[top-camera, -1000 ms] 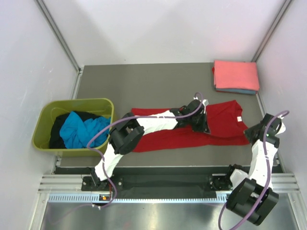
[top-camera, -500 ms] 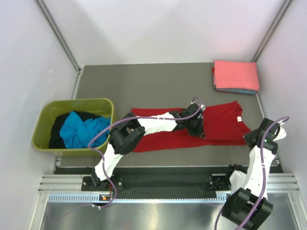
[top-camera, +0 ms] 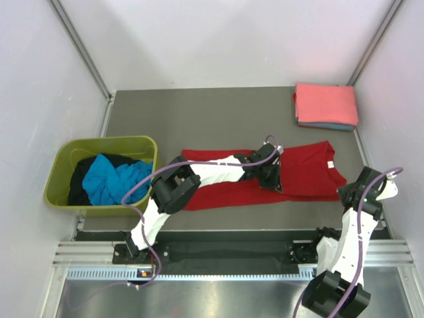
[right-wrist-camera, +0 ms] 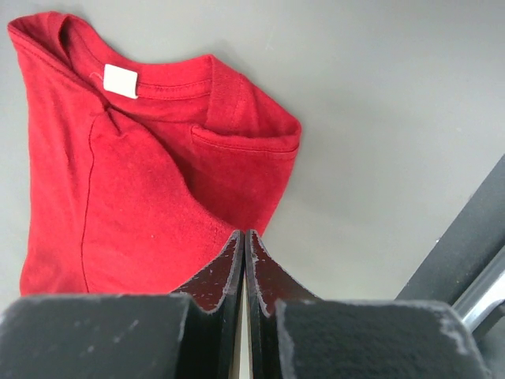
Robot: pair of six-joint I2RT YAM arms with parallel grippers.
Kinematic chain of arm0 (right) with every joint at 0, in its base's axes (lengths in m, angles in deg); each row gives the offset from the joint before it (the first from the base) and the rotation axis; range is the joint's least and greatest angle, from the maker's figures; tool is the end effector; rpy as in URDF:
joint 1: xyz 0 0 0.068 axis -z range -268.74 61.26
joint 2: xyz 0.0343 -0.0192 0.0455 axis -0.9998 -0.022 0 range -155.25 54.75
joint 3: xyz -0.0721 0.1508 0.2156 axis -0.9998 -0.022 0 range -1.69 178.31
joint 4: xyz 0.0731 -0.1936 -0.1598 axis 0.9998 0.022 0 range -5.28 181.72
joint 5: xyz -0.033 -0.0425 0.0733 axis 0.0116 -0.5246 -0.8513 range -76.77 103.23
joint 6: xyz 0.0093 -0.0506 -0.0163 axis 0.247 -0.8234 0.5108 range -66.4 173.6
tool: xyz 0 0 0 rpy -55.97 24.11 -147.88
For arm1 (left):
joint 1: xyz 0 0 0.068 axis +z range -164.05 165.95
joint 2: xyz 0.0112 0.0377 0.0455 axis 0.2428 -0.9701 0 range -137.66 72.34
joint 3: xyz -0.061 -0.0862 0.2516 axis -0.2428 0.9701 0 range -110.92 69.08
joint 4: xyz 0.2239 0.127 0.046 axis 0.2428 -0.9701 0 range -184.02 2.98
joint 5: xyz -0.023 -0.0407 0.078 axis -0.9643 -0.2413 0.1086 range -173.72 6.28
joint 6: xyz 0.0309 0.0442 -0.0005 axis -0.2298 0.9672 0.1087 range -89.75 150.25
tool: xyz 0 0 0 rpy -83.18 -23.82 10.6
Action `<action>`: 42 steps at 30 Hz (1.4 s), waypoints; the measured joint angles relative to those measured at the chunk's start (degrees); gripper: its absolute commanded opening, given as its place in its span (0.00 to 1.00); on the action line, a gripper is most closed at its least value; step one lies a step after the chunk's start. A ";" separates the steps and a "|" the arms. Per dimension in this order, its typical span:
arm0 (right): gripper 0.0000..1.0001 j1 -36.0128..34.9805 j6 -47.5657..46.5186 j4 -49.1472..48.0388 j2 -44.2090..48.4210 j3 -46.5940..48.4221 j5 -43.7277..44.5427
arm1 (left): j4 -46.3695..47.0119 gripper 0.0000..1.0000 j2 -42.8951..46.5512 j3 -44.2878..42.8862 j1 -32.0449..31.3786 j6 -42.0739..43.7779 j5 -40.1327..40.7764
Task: Fold and stack the t-shirts
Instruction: Fold the tshirt
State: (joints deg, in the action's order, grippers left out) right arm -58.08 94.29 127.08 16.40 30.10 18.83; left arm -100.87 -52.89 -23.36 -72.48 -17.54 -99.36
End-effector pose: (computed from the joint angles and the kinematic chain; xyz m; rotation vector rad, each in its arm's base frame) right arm 0.1144 -0.0718 0.2263 1.4469 1.9394 -0.0387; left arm 0.2458 -0.4184 0.1682 0.3960 2.6670 -1.0780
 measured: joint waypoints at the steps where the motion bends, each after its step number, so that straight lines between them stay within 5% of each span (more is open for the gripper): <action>1: 0.00 0.00 0.07 0.09 0.00 0.00 0.15 | 0.00 0.00 0.00 0.00 0.00 0.00 0.02; 21: 0.00 -0.81 4.98 3.26 4.04 -3.89 3.78 | -1.25 0.00 0.00 0.02 -0.11 0.02 0.07; 42: 0.00 -0.87 -8.44 -10.93 -13.35 0.22 -7.15 | -4.87 0.02 -1.01 -4.72 0.74 -0.46 -0.48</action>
State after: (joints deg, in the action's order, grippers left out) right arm -58.96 85.85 116.16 3.05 30.32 11.69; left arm -105.74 -53.90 -28.09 -71.74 -18.00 -99.84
